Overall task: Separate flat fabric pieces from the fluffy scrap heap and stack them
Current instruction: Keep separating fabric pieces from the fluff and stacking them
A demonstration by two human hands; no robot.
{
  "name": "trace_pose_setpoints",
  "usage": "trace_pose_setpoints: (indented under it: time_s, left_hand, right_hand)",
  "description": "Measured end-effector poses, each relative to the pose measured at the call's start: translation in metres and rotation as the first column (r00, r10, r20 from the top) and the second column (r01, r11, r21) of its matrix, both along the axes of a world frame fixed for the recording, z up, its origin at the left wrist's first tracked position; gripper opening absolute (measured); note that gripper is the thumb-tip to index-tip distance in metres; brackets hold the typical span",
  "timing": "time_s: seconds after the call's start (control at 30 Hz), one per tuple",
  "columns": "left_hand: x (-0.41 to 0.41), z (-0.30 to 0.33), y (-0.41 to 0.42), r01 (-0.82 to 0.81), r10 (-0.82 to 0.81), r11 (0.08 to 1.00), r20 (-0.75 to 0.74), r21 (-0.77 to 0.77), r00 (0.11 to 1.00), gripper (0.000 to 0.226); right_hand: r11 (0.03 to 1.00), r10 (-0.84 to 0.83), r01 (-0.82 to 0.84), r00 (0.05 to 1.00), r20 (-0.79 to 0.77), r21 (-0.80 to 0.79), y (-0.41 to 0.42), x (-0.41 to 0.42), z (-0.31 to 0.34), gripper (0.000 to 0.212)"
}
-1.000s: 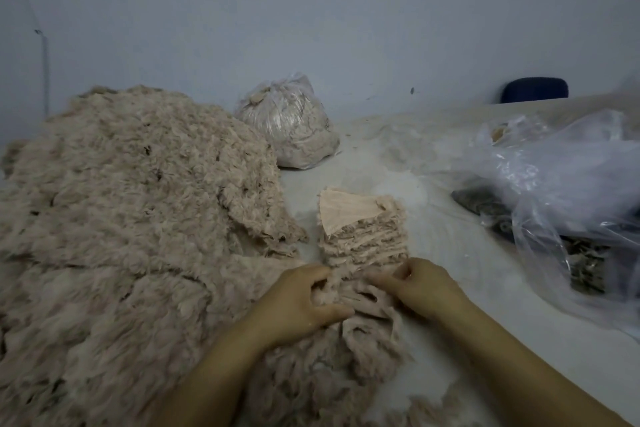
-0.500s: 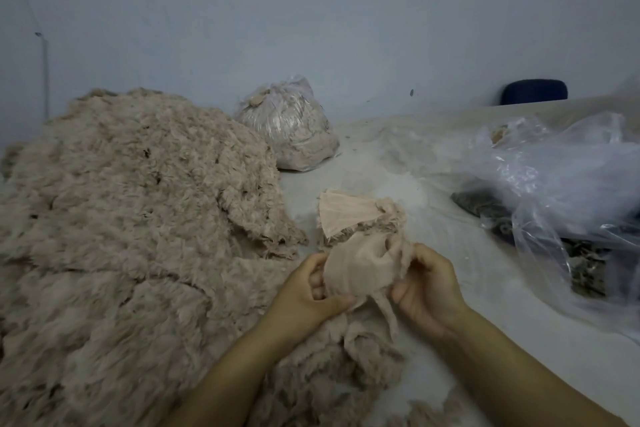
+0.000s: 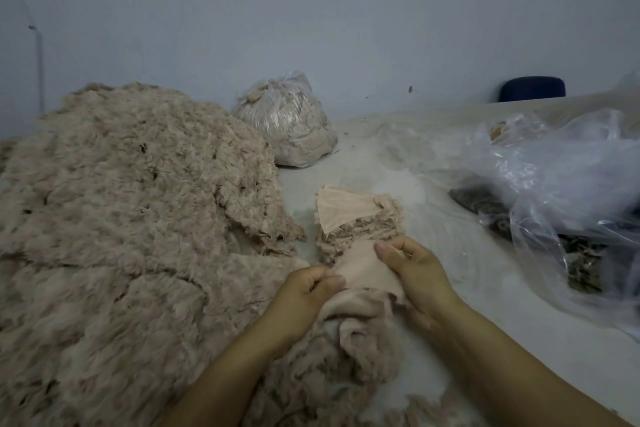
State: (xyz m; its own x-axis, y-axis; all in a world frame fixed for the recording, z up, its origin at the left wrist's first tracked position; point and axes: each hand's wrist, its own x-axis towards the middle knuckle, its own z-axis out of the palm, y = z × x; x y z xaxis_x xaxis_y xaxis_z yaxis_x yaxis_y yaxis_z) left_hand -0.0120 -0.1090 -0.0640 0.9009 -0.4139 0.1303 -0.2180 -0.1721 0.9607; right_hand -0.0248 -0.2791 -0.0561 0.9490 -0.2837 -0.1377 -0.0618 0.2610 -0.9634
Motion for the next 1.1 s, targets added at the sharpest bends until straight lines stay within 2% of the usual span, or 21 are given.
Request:
trace_pose_setpoints:
  time_s: [0.1, 0.23, 0.3, 0.37, 0.43, 0.5, 0.57, 0.67, 0.73, 0.77, 0.8, 0.87, 1.0, 1.1]
  left_hand:
    - [-0.001, 0.001, -0.001, 0.079, -0.079, 0.997, -0.026, 0.022, 0.997, 0.030]
    - [0.000, 0.002, 0.000, 0.142, -0.141, 0.990, -0.029, 0.019, 0.990, 0.039]
    - [0.001, 0.003, 0.003, 0.188, -0.190, 0.977, 0.011, 0.096, 0.982, 0.046]
    - [0.002, 0.003, 0.008, 0.237, -0.251, 0.946, 0.038, 0.222, 0.967, 0.052]
    - [0.003, 0.001, 0.014, 0.239, -0.261, 0.931, 0.045, 0.278, 0.964, 0.050]
    - [0.003, 0.002, 0.015, 0.212, -0.244, 0.935, 0.081, 0.285, 0.966, 0.038]
    - [0.000, 0.006, 0.010, 0.176, -0.203, 0.956, 0.097, 0.233, 0.974, 0.021]
    - [-0.003, 0.012, 0.001, 0.125, -0.127, 0.989, -0.019, -0.081, 0.992, 0.046]
    - [0.000, 0.018, -0.004, 0.072, -0.106, 0.968, -0.133, -0.240, 0.985, 0.055]
    - [0.001, 0.021, -0.005, 0.039, -0.081, 0.968, -0.162, -0.247, 0.983, 0.055]
    - [0.003, 0.023, -0.008, 0.011, -0.052, 0.971, -0.166, -0.238, 0.985, 0.047]
    - [0.007, 0.026, -0.012, -0.060, 0.028, 0.975, -0.149, -0.213, 0.988, 0.017]
    - [0.019, 0.039, -0.017, -0.269, 0.222, 0.909, -0.176, -0.319, 0.959, 0.022]
    - [0.025, 0.043, -0.016, -0.290, 0.287, 0.951, -0.041, -0.108, 0.957, 0.024]
  right_hand:
    - [0.978, -0.193, 0.203, 0.968, 0.162, -0.047, -0.008, 0.005, 0.003, 0.020]
    - [0.952, -0.239, 0.277, 0.937, 0.256, -0.126, -0.010, 0.007, 0.000, 0.019]
    - [0.915, -0.342, 0.386, 0.896, 0.282, -0.116, -0.012, 0.010, 0.001, 0.021]
    - [0.830, -0.511, 0.554, 0.803, 0.309, -0.067, -0.025, 0.010, 0.006, 0.023]
    - [0.792, -0.545, 0.605, 0.762, 0.350, -0.086, -0.038, 0.005, 0.013, 0.021]
    - [0.859, -0.379, 0.469, 0.852, 0.360, -0.205, -0.035, 0.001, 0.015, 0.017]
    - [0.925, -0.137, 0.240, 0.933, 0.332, -0.294, -0.020, -0.002, 0.014, 0.010]
    - [0.932, 0.124, 0.003, 0.937, 0.327, -0.361, -0.002, -0.007, 0.013, 0.004]
    - [0.930, 0.235, -0.109, 0.910, 0.341, -0.351, 0.003, -0.011, 0.014, 0.018]
    - [0.929, 0.276, -0.157, 0.898, 0.344, -0.334, 0.005, -0.012, 0.015, 0.026]
    - [0.929, 0.298, -0.188, 0.890, 0.345, -0.319, 0.006, -0.013, 0.017, 0.031]
    - [0.931, 0.313, -0.215, 0.888, 0.338, -0.296, 0.006, -0.012, 0.019, 0.035]
    - [0.943, 0.296, -0.239, 0.921, 0.256, -0.229, -0.005, -0.009, 0.017, 0.035]
    - [0.967, 0.182, -0.120, 0.941, 0.284, -0.224, -0.012, -0.007, 0.020, 0.029]
